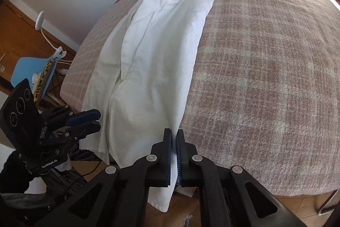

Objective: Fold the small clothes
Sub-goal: 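Grip the shirt hem with the left tool while the right tool pinches the hem, then grasp the hem corners of the shirt strip with both tools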

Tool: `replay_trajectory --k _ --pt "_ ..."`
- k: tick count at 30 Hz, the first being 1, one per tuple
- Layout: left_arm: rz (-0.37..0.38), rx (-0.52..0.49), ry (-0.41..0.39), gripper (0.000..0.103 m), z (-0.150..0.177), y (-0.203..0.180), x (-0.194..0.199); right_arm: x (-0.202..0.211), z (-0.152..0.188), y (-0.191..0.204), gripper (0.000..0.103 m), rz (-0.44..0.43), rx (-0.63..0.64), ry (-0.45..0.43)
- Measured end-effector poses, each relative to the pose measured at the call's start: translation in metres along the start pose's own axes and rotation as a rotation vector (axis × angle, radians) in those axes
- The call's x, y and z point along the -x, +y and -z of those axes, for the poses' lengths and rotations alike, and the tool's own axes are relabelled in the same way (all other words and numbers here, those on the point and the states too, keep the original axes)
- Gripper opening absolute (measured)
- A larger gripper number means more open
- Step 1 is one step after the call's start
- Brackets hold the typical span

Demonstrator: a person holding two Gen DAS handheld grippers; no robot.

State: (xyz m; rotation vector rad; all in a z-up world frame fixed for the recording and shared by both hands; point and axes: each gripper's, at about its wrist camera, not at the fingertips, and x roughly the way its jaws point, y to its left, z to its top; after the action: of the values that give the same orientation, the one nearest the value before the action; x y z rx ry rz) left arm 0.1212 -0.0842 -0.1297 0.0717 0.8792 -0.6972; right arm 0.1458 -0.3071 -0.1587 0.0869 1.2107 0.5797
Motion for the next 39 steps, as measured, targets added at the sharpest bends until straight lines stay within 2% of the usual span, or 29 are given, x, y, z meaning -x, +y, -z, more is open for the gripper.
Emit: replay_trajectory --k 2,4,7,10,12,15,19,27,30,33,36,38,39 --pt "0.011 -0.002 0.011 0.013 0.007 -0.001 0.001 0.0 0.004 0.003 0.002 0.016 0.037 0.006" --pt "0.016 0.015 0.001 0.013 0.01 0.002 0.01 0.006 0.003 0.007 0.006 -0.003 0.058 -0.008" --pt "0.013 0.065 -0.025 0.013 0.016 0.015 0.03 0.014 0.005 0.008 0.026 -0.009 0.079 -0.024" --pt "0.019 0.158 -0.038 0.026 0.029 0.035 0.054 0.026 0.011 -0.001 0.031 -0.059 0.067 -0.039" --pt "0.014 0.222 -0.021 0.031 0.042 0.047 0.065 0.032 0.017 -0.011 0.035 -0.104 0.039 -0.041" --pt "0.041 0.331 0.02 0.033 0.061 0.066 0.072 0.026 0.026 -0.015 0.035 -0.173 -0.022 -0.014" --pt "0.06 0.438 0.051 0.034 0.077 0.084 0.072 0.02 0.037 -0.02 0.036 -0.216 -0.036 0.031" --pt "0.134 0.528 0.078 0.036 0.083 0.095 0.052 -0.002 0.036 -0.022 0.039 -0.259 -0.056 0.096" --pt "0.206 0.565 0.077 0.036 0.084 0.097 0.045 -0.014 0.032 -0.022 0.039 -0.271 -0.059 0.121" --pt "0.265 0.598 0.069 0.036 0.085 0.1 0.042 -0.023 0.029 -0.018 0.038 -0.318 -0.057 0.131" --pt "0.319 0.623 0.054 0.032 0.088 0.103 0.045 -0.027 0.027 -0.013 0.037 -0.333 -0.035 0.129" --pt "0.342 0.637 0.047 0.013 0.089 0.104 0.047 -0.029 0.027 -0.014 0.034 -0.37 -0.045 0.13" --pt "0.35 0.646 0.046 0.012 0.089 0.105 0.047 -0.028 0.028 -0.014 0.027 -0.382 -0.045 0.127"
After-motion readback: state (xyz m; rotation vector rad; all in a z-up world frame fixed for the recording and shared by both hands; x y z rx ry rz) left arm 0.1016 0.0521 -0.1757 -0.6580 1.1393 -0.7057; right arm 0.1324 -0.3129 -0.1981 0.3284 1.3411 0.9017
